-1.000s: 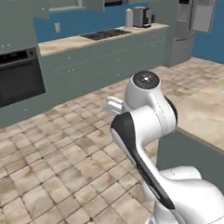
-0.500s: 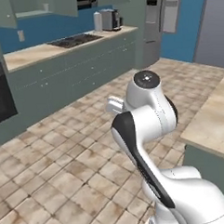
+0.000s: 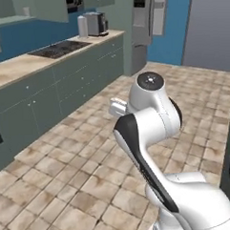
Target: There is a bowl on the dining counter. Grab a lemon wedge from the fridge and place it in the bowl. Then get the liquor bottle and glass cup from the cabinet and place them next to the bowl.
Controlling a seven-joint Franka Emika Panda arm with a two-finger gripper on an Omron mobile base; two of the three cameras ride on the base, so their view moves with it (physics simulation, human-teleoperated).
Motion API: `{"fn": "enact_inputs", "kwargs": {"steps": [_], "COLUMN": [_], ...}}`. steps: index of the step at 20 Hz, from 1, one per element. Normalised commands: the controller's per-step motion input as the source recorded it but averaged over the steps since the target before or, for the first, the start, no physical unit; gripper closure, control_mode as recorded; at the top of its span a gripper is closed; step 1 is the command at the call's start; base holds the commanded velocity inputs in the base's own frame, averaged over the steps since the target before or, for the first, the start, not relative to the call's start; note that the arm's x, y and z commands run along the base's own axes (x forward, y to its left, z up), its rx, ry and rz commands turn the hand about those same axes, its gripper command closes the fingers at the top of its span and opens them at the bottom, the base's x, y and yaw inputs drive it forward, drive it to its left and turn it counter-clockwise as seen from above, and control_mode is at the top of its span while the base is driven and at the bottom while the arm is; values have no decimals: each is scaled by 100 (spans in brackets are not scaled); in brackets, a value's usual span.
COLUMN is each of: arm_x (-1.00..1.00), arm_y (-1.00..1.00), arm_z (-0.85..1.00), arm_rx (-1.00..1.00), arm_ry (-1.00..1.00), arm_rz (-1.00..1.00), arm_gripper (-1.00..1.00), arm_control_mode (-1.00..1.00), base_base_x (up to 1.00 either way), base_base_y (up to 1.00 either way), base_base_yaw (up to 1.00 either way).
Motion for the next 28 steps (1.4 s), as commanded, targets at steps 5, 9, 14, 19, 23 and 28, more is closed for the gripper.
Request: {"fn": "enact_inputs", "kwargs": {"steps": [5, 9, 14, 19, 23, 28], "arm_x": [0, 0, 0, 0, 0, 0], "arm_y": [0, 0, 0, 0, 0, 0], "arm_z": [0, 0, 0, 0, 0, 0], "arm_rx": [0, 0, 0, 0, 0, 0], "arm_ry": [0, 0, 0, 0, 0, 0], "arm_rz": [0, 0, 0, 0, 0, 0], "arm_gripper": [-100, -100, -100, -100, -100, -100], "arm_control_mode": [100, 100, 100, 100, 100, 100], "base_base_x": [100, 100, 100, 100, 100, 100], "base_base_y": [24, 16, 11, 8, 4, 4], "base_base_yaw": [-22, -13, -2, 0, 7, 14]}}
